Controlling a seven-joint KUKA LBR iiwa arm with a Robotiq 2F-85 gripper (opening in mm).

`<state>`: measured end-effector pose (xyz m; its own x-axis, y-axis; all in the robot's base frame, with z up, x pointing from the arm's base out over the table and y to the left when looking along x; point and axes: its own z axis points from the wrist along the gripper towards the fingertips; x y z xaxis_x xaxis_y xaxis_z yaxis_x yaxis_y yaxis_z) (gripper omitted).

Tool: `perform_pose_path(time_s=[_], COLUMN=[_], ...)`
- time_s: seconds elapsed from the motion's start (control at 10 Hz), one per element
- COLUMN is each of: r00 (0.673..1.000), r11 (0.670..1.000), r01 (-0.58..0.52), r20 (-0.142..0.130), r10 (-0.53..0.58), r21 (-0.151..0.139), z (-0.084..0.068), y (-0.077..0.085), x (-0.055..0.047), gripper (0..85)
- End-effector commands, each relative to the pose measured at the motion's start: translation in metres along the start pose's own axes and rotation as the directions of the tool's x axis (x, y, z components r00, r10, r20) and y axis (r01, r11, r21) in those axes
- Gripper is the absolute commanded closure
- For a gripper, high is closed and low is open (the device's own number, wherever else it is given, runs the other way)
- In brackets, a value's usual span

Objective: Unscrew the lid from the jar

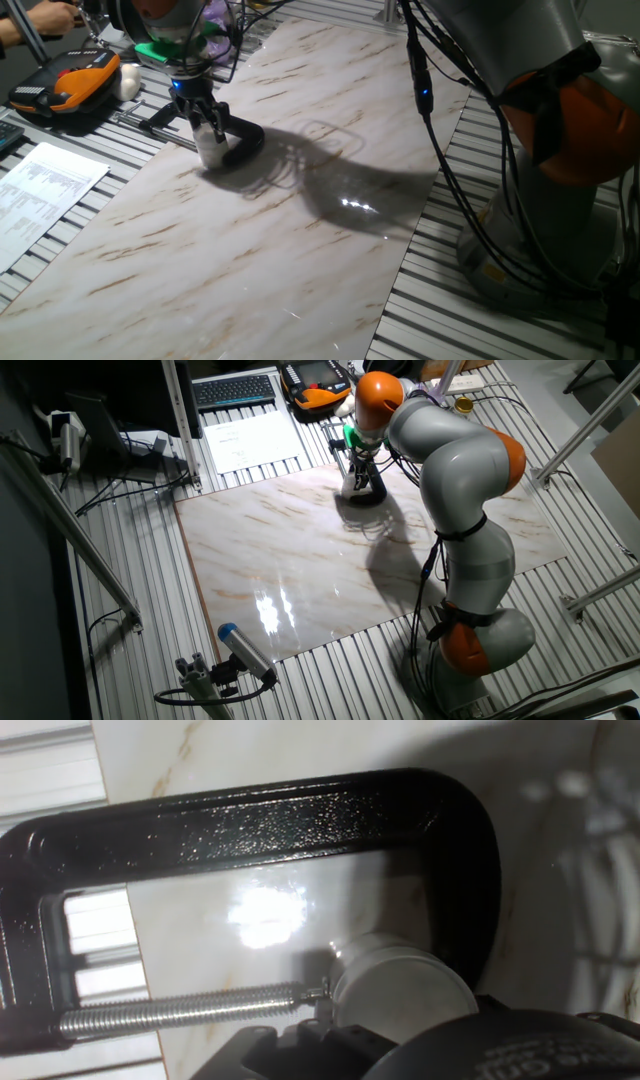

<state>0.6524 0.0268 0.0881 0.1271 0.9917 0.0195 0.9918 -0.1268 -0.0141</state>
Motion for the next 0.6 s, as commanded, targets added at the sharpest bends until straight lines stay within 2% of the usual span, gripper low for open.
perform_pose_path(time_s=[0.0, 0.5], r00=[1.0, 0.998], r11=[1.0, 0.997], r01=[0.01, 0.07], r20=[-0.001, 0.002], r10=[-0.01, -0.07], r21=[-0.004, -0.016], z=[0.0005, 0.0029], y=[0.0001, 0.0003], x=[0.0002, 0.0004], gripper=[34.0, 34.0])
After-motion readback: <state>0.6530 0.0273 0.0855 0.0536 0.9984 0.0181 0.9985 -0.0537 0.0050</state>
